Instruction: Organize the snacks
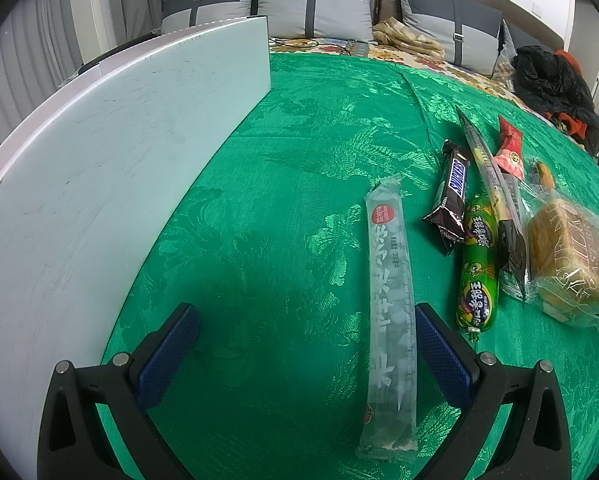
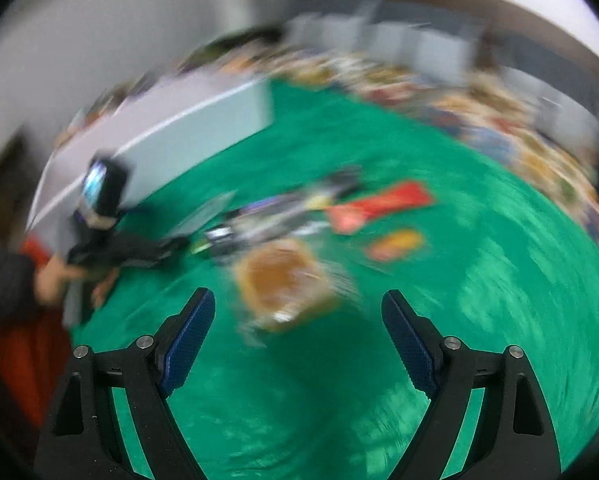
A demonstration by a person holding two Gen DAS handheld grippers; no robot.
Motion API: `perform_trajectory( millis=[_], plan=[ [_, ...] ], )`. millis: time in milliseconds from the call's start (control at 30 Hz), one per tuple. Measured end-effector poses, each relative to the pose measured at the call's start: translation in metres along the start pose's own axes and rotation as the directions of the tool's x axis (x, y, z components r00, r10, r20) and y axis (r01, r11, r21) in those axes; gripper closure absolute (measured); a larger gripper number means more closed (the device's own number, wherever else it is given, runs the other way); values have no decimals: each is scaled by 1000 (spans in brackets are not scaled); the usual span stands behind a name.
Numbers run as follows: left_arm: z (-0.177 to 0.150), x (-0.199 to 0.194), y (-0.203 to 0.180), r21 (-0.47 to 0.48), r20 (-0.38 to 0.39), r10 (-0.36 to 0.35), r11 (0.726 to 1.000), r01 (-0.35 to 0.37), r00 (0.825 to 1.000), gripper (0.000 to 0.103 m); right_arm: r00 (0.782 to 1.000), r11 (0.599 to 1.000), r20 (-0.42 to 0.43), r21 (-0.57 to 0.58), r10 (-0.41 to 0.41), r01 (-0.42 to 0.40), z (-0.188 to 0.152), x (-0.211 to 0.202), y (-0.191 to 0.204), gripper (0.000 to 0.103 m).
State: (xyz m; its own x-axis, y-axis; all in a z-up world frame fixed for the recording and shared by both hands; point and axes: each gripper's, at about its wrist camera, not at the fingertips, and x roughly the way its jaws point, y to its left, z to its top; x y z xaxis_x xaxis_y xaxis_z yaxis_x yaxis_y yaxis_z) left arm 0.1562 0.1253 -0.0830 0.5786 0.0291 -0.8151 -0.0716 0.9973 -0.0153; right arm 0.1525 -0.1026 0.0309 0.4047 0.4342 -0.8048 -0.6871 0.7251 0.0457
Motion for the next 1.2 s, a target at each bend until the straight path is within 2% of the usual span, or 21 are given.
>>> perform_trajectory(
  millis=[67, 167, 200, 267, 300, 333, 367, 433, 567, 633, 700, 767, 800, 833, 867, 900, 933, 1000, 1067, 1133, 1200],
  plan=[
    [0, 0, 0, 0, 0, 0, 1000, 0, 1000, 0, 995, 996, -99, -83, 30, -38, 18, 27, 13, 15],
    [0, 0, 0, 0, 0, 0, 1000, 0, 1000, 0, 967, 981, -254, -180, 21, -69, 29, 71, 25, 15],
    [0, 0, 0, 0, 0, 0, 1000, 0, 1000, 0, 950, 975, -311, -216, -13, -58, 28, 92, 29, 15],
    [0, 0, 0, 0, 0, 0, 1000, 0, 1000, 0, 924, 965, -371, -261, -95, -6, 22, 119, 31, 8],
    [0, 0, 0, 0, 0, 0, 1000, 0, 1000, 0, 918, 942, -346, -326, -193, 76, 21, 131, 34, 9],
    [0, 0, 0, 0, 0, 0, 1000, 0, 1000, 0, 902, 931, -353, -343, -248, 121, 20, 141, 32, 9],
    [0, 0, 0, 0, 0, 0, 1000, 0, 1000, 0, 885, 938, -379, -313, -269, 151, 19, 150, 27, 9],
    [0, -1, 0, 0, 0, 0, 1000, 0, 1000, 0, 885, 959, -397, -233, -243, 159, 18, 156, 17, 9],
    [0, -1, 0, 0, 0, 1, 1000, -1, 1000, 0, 912, 986, -375, -90, -166, 143, 16, 144, -3, 13],
    [-1, -1, 0, 2, -2, 1, 1000, -1, 1000, 0, 925, 986, -346, -3, -156, 165, 15, 132, -16, 20],
    [5, 1, -1, 21, -49, -4, 1000, 5, 999, 1, 939, 979, -306, 80, -156, 188, 11, 114, -27, 21],
    [10, 0, 0, 9, -95, -14, 1000, 15, 995, 11, 960, 971, -254, 173, -118, 165, 6, 96, -35, 22],
    [13, -3, -3, 12, -96, -30, 999, 31, 995, 29, 974, 958, -210, 252, -85, 138, 0, 84, -39, 22],
    [14, -6, -6, 25, -98, -38, 999, 41, 994, 52, 983, 944, -178, 311, -54, 108, -6, 75, -43, 22],
    [16, -8, -11, 53, -105, -50, 997, 56, 993, 65, 991, 922, -132, 383, -8, 58, -10, 67, -46, 22],
    [16, -9, -16, 75, -114, -75, 994, 84, 991, 83, 997, 879, -57, 476, 56, -22, -20, 57, -50, 22],
    [16, -10, -18, 82, -123, -87, 992, 98, 988, 85, 996, 848, -13, 526, 83, -64, -28, 50, -53, 22],
    [15, -16, -13, 35, -118, -147, 988, 152, 982, 85, 992, 780, 51, 614, 112, -119, -43, 42, -56, 22],
    [10, -25, -1, -68, -111, -224, 974, 218, 968, 85, 987, 734, 93, 660, 131, -160, -56, 35, -57, 22],
    [6, -35, 8, -137, -99, -273, 956, 258, 957, 85, 982, 713, 116, 676, 147, -186, -59, 33, -50, 22],
    [3, -53, 17, -189, -73, -308, 938, 290, 949, 85, 981, 719, 119, 667, 154, -194, -50, 32, -42, 22]
  ],
)
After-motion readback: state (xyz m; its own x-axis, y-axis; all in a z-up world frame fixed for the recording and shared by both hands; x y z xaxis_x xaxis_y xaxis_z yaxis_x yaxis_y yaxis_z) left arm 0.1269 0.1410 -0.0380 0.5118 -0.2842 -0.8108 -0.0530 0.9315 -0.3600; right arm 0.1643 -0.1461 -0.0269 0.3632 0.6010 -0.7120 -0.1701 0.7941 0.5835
